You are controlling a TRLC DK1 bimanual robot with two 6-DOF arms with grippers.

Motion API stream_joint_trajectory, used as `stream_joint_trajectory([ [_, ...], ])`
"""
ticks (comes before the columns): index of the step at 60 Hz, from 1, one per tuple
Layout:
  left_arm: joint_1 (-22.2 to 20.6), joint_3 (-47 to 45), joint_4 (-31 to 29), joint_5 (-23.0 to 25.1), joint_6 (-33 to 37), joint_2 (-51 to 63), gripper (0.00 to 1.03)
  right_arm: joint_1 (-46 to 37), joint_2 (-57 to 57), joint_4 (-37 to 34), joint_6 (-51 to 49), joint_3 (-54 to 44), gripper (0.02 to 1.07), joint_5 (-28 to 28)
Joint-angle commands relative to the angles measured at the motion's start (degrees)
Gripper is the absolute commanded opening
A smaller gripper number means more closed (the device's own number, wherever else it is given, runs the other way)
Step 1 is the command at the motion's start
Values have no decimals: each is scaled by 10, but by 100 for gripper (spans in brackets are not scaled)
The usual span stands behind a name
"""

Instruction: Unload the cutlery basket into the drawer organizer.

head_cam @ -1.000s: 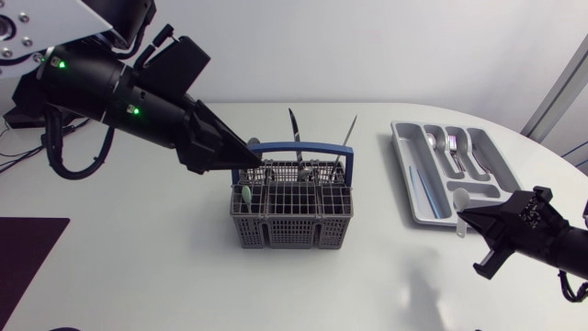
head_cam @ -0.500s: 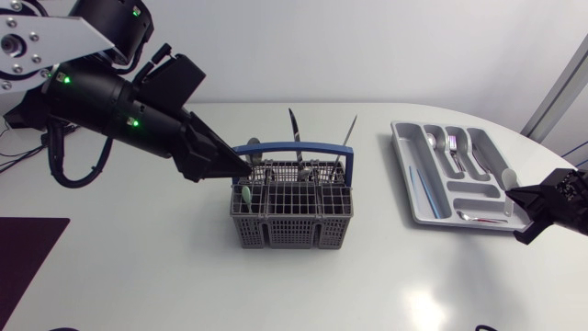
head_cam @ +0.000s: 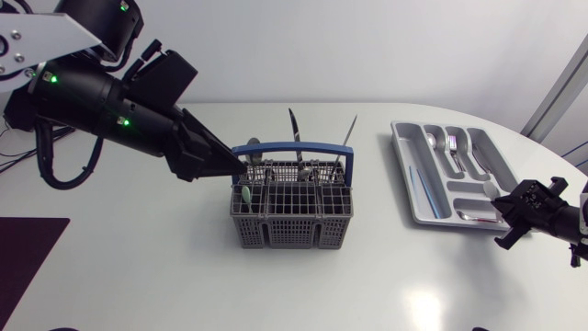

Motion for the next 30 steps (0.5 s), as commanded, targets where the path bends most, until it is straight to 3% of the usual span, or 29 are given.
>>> stream_joint_trajectory([
  [1, 5, -17, 4, -3, -5, -10, 84, 13, 8, 9, -16, -21, 47, 11],
  [10, 5, -19, 4, -8, -5, -14, 85, 14, 4, 9, -15, -20, 59, 16],
  [20, 4, -28, 4, -9, -4, -17, 85, -2, -41, -11, -6, -23, 60, 9],
  [30, -14, -49, 4, -27, -2, -18, 86, -7, -125, -84, 11, -29, 79, -14],
])
